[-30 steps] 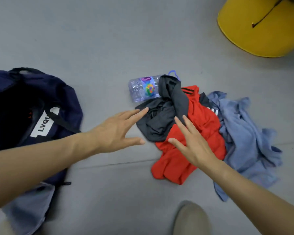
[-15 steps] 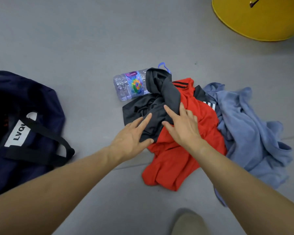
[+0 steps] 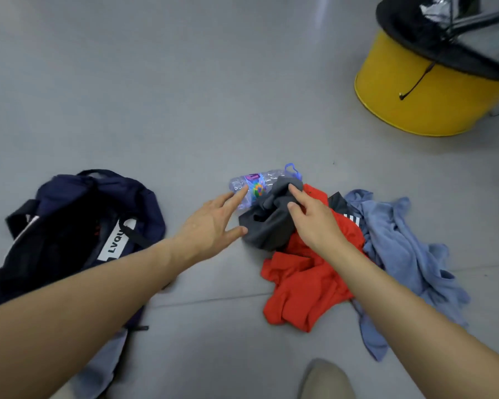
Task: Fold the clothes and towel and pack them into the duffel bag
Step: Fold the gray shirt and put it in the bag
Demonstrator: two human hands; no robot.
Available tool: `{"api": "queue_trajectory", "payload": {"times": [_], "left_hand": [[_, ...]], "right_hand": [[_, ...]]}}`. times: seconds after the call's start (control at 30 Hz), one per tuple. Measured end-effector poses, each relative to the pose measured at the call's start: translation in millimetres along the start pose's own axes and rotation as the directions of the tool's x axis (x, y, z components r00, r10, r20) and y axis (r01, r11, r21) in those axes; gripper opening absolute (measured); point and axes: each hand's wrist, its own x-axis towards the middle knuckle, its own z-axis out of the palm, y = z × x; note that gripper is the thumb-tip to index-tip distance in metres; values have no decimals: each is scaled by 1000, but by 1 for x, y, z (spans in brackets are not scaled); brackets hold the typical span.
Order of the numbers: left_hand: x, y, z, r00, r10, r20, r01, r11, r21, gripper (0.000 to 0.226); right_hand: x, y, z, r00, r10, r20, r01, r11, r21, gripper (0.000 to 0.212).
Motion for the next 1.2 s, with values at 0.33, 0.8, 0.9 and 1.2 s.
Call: {"api": "queue_trajectory", "payload": {"times": [0.33,0.8,0.9,1.2], "left_hand": [[-90,36,-108,997,-35,-62,31,998,-59,75],[-182,58,-140,972,-11,-234,5,1000,-24,83],[-191,64,-130,971,-34,-237,13,996,-89,85],[-185,67,-128,925,-221,-309,106,931,-350,70]], "right_hand": [[-31,-97,-73,984,168,-56,-173,847,-503,42],[-100,-196,-109,978,195,78,-209,859,468,30],[-114,-214,-105,988,131,87,-157,834,530,32],[-138,-247,-83,991,42,126,-121,671,731,37]]}}
